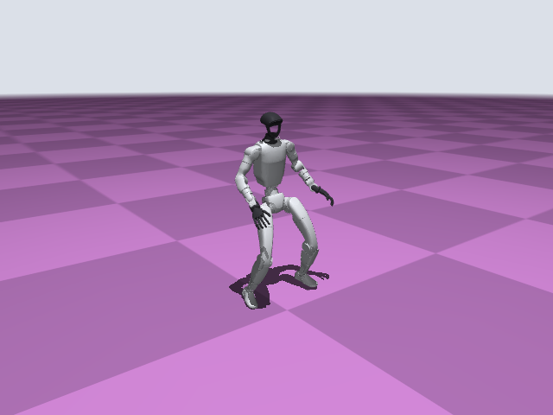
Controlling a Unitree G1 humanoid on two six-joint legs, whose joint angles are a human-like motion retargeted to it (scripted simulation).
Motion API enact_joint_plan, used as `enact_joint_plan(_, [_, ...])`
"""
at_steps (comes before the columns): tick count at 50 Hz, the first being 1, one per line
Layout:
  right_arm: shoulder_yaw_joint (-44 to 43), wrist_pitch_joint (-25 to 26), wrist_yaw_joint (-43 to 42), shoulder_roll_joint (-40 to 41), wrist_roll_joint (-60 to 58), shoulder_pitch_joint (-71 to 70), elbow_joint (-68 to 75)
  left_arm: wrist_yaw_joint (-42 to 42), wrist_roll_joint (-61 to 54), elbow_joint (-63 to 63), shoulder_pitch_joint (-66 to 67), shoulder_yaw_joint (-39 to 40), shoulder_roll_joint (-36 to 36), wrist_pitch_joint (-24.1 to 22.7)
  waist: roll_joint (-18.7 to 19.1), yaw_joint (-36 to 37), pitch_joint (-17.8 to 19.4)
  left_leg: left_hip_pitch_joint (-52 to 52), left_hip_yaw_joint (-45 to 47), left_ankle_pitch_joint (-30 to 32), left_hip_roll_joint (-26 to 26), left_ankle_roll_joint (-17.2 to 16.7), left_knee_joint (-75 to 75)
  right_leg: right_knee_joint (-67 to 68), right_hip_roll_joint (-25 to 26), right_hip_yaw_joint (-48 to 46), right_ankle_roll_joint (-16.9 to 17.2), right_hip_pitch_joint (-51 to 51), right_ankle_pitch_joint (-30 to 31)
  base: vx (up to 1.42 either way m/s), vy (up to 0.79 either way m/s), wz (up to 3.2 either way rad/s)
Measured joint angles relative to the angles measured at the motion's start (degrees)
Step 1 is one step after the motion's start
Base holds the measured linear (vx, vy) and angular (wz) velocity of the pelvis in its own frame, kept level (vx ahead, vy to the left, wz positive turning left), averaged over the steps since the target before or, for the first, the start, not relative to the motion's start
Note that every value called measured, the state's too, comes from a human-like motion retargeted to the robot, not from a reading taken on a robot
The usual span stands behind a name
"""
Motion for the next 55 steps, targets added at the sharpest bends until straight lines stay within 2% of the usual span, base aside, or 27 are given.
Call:
enact_joint_plan(3, [1.94, -1.42, 2.90, -2.84, -11.89, -1.53, -1.98, -2.42, 5.64, -2.05, 0.93, -1.25, -0.62, -1.99, 0.24, -0.49, -5.34, 4.89, 2.83, 5.51, 0.75, -2.13, -11.81, -11.40, 0.72, -3.19, 2.61, 4.36, 6.63, 0.39, 0.06, -0.20])
enact_joint_plan(5, [0.59, -2.35, 5.46, -2.66, -11.05, -2.14, -1.41, -3.85, 1.50, -2.64, 1.38, -0.15, -2.08, -2.86, 0.39, -1.08, -9.02, 7.37, 4.75, 9.91, 0.83, -3.24, -20.01, -19.52, 0.98, -5.78, 4.93, 7.05, 11.19, 0.32, 0.06, -0.01])
enact_joint_plan(10, [-5.12, -3.10, 7.16, 0.83, 11.42, -2.75, 1.52, -3.34, -15.12, -3.73, -1.36, 0.38, -3.94, -3.44, 0.04, -0.83, -15.72, 10.93, 7.49, 16.18, 0.21, -4.04, -35.21, -35.73, 1.99, -9.64, 9.17, 11.88, 17.25, 0.25, 0.04, 0.06])
enact_joint_plan(14, [-5.49, -2.96, 7.25, 2.09, 18.37, -4.39, 6.66, -5.20, -18.35, -2.97, -5.23, -2.39, -3.12, -4.38, -0.44, 0.39, -18.05, 12.35, 8.04, 15.64, 0.13, -3.99, -39.91, -42.20, 2.83, -10.08, 10.01, 13.96, 17.83, 0.16, 0.04, -0.05])
enact_joint_plan(20, [-1.97, -1.19, 11.47, 1.40, 9.21, -3.92, 13.49, -10.58, -12.95, 0.00, -6.30, -3.99, -2.12, -4.85, -0.81, 1.20, -18.94, 12.98, 8.26, 15.04, 0.20, -4.11, -41.39, -47.36, 3.38, -11.07, 10.74, 16.51, 18.54, 0.11, 0.03, -0.01])
enact_joint_plan(25, [-2.86, -0.87, 15.13, 3.31, 8.74, 0.79, 15.55, -9.86, -13.28, 4.14, -3.17, -0.74, -4.54, -4.32, -1.78, 1.46, -19.29, 14.24, 8.75, 13.82, -0.11, -4.72, -43.85, -50.50, 3.31, -11.89, 11.60, 18.08, 17.78, 0.09, 0.01, -0.02])
enact_joint_plan(30, [-3.71, 0.37, 13.88, 7.12, 7.45, 3.50, 22.87, -6.50, -12.10, 17.19, -1.53, 2.67, -9.35, -1.77, -2.03, 1.95, -18.55, 16.49, 10.03, 13.63, 0.03, -3.86, -46.71, -50.54, 3.78, -11.01, 10.97, 17.98, 17.12, 0.05, -0.01, -0.18])
enact_joint_plan(37, [-6.65, 1.57, 17.48, 11.18, 7.21, 5.40, 33.01, -9.75, -10.69, 32.53, 0.60, 7.10, -15.56, -0.33, -1.58, 0.53, -17.71, 16.19, 9.90, 13.54, 0.38, -3.89, -47.20, -51.00, 4.19, -11.45, 11.03, 17.82, 17.36, 0.00, 0.00, 0.00])
enact_joint_plan(42, [-7.95, 1.44, 17.86, 12.38, 7.19, 7.42, 33.99, -10.93, -11.13, 31.01, 3.91, 7.94, -16.77, -1.51, -1.59, 0.94, -16.95, 15.37, 10.08, 13.10, 0.55, -3.89, -46.29, -51.78, 4.31, -11.31, 11.05, 17.65, 17.56, 0.00, 0.00, 0.00])
enact_joint_plan(55, [-6.59, -0.19, 15.03, 10.56, 10.36, 7.30, 31.86, -8.05, -18.85, 22.25, 6.58, 2.76, -14.69, -4.54, -1.29, 0.85, -16.36, 15.14, 10.26, 13.34, 0.36, -3.93, -47.21, -50.75, 4.07, -11.19, 11.03, 16.49, 16.31, 0.00, 0.00, 0.00])
